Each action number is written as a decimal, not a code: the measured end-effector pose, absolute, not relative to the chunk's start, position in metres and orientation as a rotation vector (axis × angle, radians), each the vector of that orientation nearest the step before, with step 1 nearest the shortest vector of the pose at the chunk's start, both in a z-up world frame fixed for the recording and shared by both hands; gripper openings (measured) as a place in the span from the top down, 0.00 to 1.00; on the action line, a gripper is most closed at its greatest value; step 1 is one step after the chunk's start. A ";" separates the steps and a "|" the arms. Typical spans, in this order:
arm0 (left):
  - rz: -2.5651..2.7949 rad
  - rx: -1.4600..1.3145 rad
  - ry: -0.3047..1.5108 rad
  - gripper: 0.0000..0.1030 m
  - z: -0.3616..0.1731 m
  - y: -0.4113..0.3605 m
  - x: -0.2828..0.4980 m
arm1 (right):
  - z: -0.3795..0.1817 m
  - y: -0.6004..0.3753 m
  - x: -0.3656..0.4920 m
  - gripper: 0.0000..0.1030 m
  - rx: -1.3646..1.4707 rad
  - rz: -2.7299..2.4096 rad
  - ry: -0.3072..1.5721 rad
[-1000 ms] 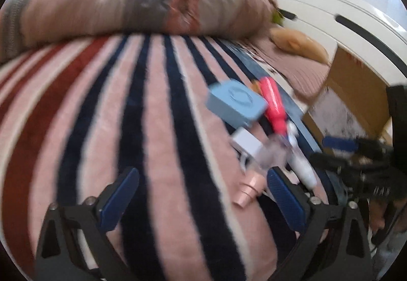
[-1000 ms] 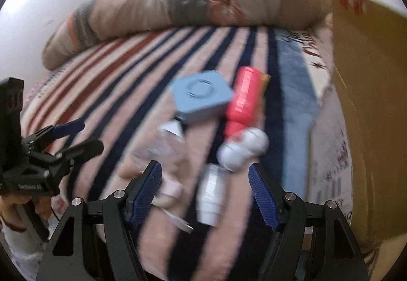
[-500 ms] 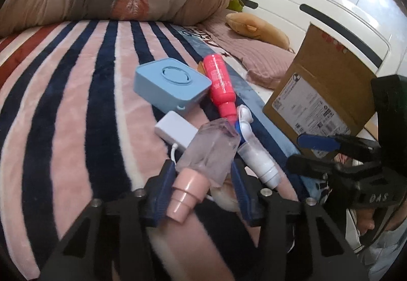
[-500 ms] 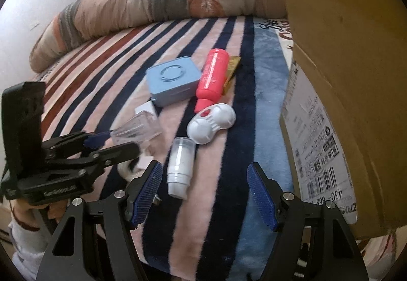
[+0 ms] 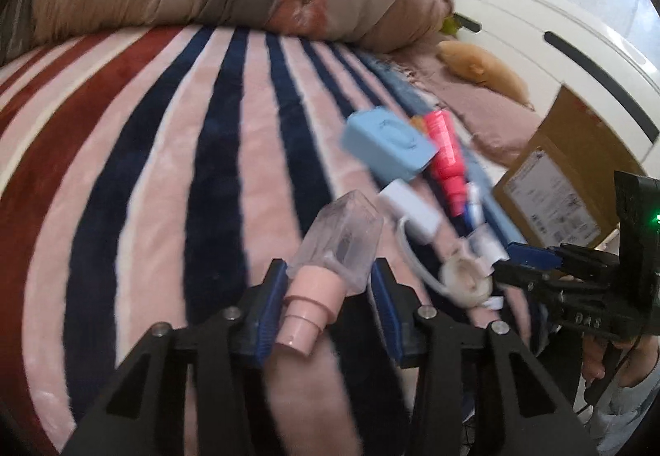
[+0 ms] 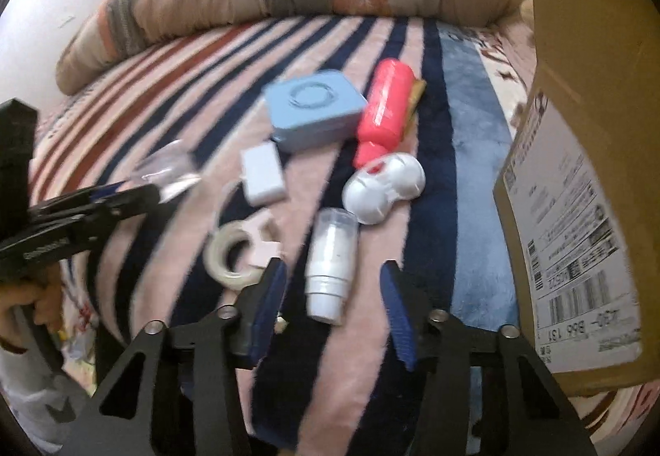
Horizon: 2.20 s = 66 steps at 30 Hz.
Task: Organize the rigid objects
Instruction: 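Carry both bottles into the cardboard box and open both grippers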
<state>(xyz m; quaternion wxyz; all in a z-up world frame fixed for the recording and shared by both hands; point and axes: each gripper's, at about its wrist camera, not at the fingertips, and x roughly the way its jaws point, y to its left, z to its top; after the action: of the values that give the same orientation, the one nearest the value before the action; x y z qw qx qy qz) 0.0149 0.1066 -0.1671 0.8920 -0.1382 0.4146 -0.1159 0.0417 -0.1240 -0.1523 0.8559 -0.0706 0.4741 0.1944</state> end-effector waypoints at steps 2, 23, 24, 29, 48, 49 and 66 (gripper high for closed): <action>-0.252 -0.301 0.847 0.62 -0.170 0.107 0.015 | -0.159 -0.126 0.047 0.69 -0.126 0.405 1.012; -0.193 -0.261 0.724 0.76 -0.136 0.100 0.011 | -0.116 -0.117 0.029 0.80 -0.133 0.513 0.838; -0.200 -0.254 0.709 0.76 -0.126 0.098 0.008 | -0.108 -0.117 0.025 0.80 -0.122 0.535 0.821; -0.276 -0.193 0.603 0.76 -0.059 0.074 -0.006 | -0.043 -0.135 -0.005 0.80 -0.103 0.609 0.648; -0.678 0.033 0.760 0.76 0.014 -0.192 0.088 | -0.031 -0.321 0.045 0.80 -0.107 0.230 0.663; -0.662 0.054 0.779 0.75 0.007 -0.199 0.092 | -0.034 -0.323 0.047 0.80 -0.114 0.226 0.674; -0.616 0.055 0.748 0.47 0.009 -0.187 0.085 | -0.029 -0.323 0.035 0.67 -0.135 0.246 0.664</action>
<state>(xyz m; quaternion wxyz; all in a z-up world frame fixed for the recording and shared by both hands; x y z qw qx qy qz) 0.0852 -0.1868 0.0086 0.8846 0.0264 0.3593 -0.2961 0.0351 -0.3233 -0.0286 0.9358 -0.0661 0.3247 0.1203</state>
